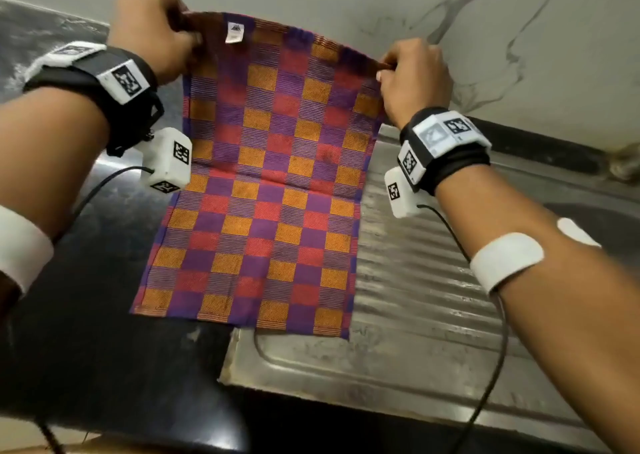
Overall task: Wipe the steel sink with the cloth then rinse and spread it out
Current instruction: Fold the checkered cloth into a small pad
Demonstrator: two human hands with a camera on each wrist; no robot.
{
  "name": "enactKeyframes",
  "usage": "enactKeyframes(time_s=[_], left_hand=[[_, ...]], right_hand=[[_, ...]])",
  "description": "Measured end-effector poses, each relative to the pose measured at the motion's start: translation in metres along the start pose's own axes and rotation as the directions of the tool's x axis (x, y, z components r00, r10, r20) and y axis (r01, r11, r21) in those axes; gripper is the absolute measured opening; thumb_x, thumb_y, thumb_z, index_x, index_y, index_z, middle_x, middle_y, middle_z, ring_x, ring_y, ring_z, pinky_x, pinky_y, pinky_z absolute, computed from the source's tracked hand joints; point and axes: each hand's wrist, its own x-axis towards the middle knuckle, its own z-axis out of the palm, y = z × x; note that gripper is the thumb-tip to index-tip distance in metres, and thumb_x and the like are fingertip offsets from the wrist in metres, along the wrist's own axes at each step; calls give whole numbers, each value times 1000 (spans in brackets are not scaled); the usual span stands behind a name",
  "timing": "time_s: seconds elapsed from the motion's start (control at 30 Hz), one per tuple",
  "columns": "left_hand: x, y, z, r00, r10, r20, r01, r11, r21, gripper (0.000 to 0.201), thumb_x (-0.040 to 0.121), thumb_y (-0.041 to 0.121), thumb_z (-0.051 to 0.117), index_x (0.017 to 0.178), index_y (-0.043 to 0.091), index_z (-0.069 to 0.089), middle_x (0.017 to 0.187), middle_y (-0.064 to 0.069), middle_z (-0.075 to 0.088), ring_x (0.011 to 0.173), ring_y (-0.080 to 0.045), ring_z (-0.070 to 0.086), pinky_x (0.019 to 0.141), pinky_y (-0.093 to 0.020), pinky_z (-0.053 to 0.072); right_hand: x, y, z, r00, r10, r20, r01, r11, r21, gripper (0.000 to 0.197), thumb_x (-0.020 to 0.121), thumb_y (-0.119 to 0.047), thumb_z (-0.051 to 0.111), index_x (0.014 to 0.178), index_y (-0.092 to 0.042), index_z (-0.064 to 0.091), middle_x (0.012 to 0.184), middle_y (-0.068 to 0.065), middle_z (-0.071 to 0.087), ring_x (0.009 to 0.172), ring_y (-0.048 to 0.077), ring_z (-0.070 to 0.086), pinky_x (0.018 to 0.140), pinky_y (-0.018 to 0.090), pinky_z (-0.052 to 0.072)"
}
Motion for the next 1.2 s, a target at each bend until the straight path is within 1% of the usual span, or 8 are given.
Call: enactKeyframes(time_s=[0.1,0.23,0.37,0.5,0.7,1.0,1.1,1.2], left_hand=[[-17,-15,-15,998,17,53,-10,992,-129,8,81,10,64,86,16,61,80,-16,62,53,-5,59,55,-14,54],[-64,-36,-36,981,25,193,10,984,-177,13,81,-1,65,89,8,61,84,-18,65,49,7,61,54,-15,54],[-123,-52,-53,959,100,265,-74,992,-106,19,75,-6,67,83,11,66,81,-13,70,61,-1,61,62,-15,52],[-170,-71,-57,928,95,359,-62,993,-102,31,78,0,70,74,30,63,66,18,67,63,0,62,61,-12,47],[-220,-76,-54,932,125,342,-128,992,-15,12,73,-5,73,81,4,73,79,-13,73,78,-20,69,73,-34,52],[-259,-94,-40,836,-19,548,-100,977,187,30,68,-7,62,85,14,75,101,-6,71,96,-26,66,87,-37,51],[-266,-91,-35,855,-202,477,57,952,300,28,75,3,58,92,19,75,109,-6,70,104,-29,63,90,-35,48],[-269,-84,-29,869,-363,335,277,920,278,20,83,23,60,97,13,71,107,-16,69,103,-37,62,87,-38,47]], right_hand=[[-28,1,-19,999,-41,17,40,998,47,21,83,-25,63,102,-19,71,105,12,70,102,35,61,80,36,50],[-82,13,-32,987,-135,85,123,983,140,16,79,-24,66,93,-20,73,92,5,74,89,26,67,79,38,55],[-140,22,-44,968,-210,136,183,966,182,13,81,-25,66,90,-19,73,87,2,74,82,21,66,74,37,54],[-187,22,-50,942,-236,239,200,966,167,13,80,-24,65,90,-20,73,88,3,74,85,26,66,73,40,54],[-237,20,-40,893,-212,396,206,977,59,14,79,-23,64,91,-24,73,96,-1,74,96,26,65,73,34,50],[-283,26,-9,764,-145,629,260,961,-95,21,83,-13,56,95,-21,71,100,2,69,98,28,63,75,33,49],[-286,27,-4,713,-127,689,302,943,-139,19,83,-10,52,93,-15,68,100,6,68,98,31,62,74,33,48],[-285,21,2,752,-150,642,279,955,-103,20,84,-11,52,96,-14,68,103,5,68,98,30,63,78,36,53]])
